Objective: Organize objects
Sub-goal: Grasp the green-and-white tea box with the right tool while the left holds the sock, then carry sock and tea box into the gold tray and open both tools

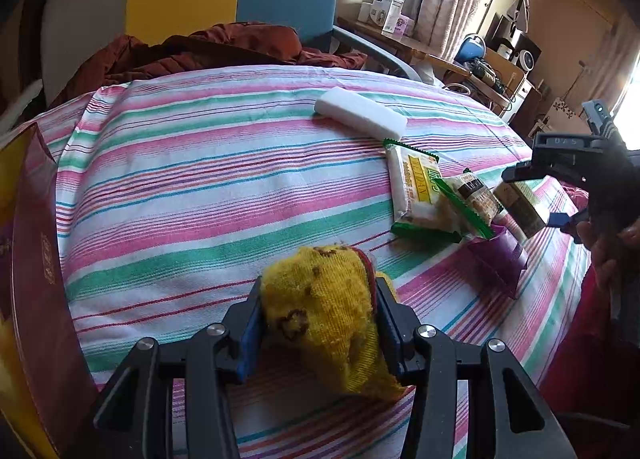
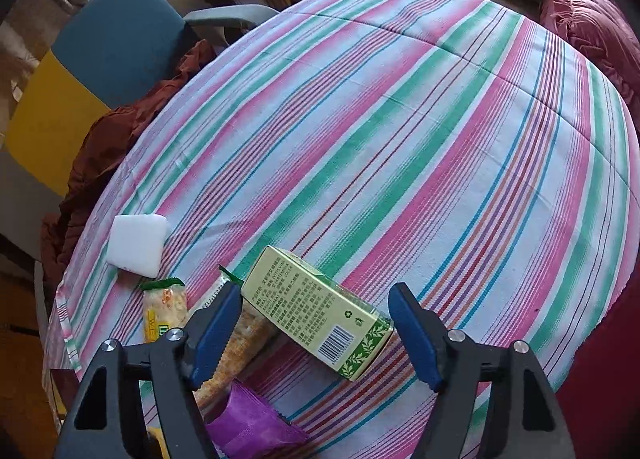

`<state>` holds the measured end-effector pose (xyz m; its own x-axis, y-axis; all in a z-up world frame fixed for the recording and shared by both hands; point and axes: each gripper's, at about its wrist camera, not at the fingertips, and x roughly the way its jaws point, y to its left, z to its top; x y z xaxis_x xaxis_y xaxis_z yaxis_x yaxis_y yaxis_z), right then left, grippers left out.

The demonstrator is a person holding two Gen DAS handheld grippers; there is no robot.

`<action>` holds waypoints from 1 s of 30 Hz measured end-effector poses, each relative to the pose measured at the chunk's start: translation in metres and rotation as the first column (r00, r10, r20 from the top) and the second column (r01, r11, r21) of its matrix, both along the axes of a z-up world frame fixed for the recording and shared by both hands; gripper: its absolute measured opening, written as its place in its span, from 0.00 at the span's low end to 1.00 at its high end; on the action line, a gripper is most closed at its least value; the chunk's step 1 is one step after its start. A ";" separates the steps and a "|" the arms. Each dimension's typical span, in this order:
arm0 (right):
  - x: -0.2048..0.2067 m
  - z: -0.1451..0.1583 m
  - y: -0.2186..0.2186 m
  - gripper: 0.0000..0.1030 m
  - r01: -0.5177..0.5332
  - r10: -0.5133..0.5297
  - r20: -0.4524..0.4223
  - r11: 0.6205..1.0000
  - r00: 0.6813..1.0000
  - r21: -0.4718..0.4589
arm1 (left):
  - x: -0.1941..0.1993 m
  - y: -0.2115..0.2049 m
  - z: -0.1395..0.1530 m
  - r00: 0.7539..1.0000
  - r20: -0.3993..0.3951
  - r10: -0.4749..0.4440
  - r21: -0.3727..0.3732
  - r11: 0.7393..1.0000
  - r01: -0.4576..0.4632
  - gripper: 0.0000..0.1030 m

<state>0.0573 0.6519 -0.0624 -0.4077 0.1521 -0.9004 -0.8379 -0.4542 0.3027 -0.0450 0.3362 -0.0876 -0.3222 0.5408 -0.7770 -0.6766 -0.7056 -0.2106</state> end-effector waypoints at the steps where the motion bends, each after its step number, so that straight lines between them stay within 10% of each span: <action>1: 0.000 0.004 -0.001 0.74 -0.004 0.004 -0.017 1.000 1.000 0.013 | 0.001 0.000 0.000 1.000 -0.005 -0.003 -0.001 1.000 0.003 0.50; 13: -0.028 0.043 -0.037 0.74 -0.174 0.207 -0.184 0.968 0.961 0.180 | 0.003 -0.002 0.007 1.000 -0.007 -0.009 -0.013 1.000 0.009 0.42; 30: -0.054 0.054 -0.089 0.74 -0.387 0.445 -0.116 0.860 0.888 0.334 | 0.039 -0.082 0.096 0.982 -0.167 0.092 0.071 0.994 -0.081 0.42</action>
<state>0.0035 0.5629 -0.0081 -0.6446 0.1763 -0.7439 -0.4934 -0.8392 0.2287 -0.0060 0.2546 0.0087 -0.4939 0.5514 -0.6723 -0.6433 -0.7520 -0.1442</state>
